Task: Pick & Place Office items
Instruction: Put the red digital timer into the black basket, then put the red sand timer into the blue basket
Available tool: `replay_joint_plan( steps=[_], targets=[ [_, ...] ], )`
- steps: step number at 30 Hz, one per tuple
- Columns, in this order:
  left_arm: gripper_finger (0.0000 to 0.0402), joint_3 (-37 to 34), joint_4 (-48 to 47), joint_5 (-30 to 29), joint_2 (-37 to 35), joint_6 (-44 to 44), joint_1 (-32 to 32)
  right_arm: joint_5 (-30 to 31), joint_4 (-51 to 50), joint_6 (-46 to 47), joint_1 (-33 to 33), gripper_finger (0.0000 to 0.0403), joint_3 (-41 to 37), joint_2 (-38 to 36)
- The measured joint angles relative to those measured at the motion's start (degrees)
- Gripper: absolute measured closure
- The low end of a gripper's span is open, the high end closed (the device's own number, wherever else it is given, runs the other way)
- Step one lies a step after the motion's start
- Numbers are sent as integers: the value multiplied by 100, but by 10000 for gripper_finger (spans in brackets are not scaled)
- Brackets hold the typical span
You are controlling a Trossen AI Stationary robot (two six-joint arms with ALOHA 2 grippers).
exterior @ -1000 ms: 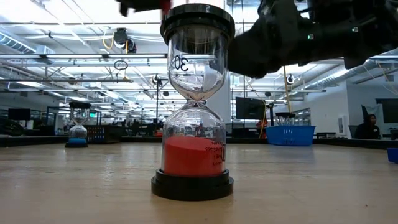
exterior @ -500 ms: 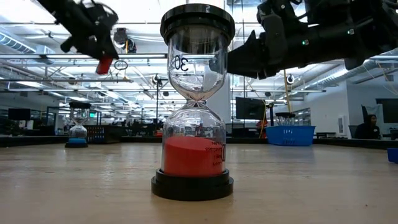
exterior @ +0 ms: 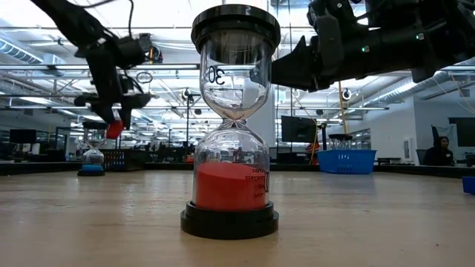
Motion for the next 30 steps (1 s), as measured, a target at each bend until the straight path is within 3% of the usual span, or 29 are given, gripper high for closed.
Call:
replay_joint_plan(
  steps=[6, 10, 20, 26, 30],
  targets=[
    [236, 0, 606, -174, 683, 29, 25, -36, 2, -29, 2, 356, 0, 0],
    [236, 0, 705, -429, 1051, -45, 27, -386, 3, -26, 0, 360, 0, 0],
    [236, 0, 708, -618, 1291, -84, 27, -461, 2, -29, 4, 360, 0, 0],
    [137, 2, 531, -640, 1287, -63, 27, -461, 2, -29, 4, 360, 0, 0],
    [114, 2, 425, -640, 1140, -53, 21, -461, 2, -27, 4, 360, 0, 0]
  ],
)
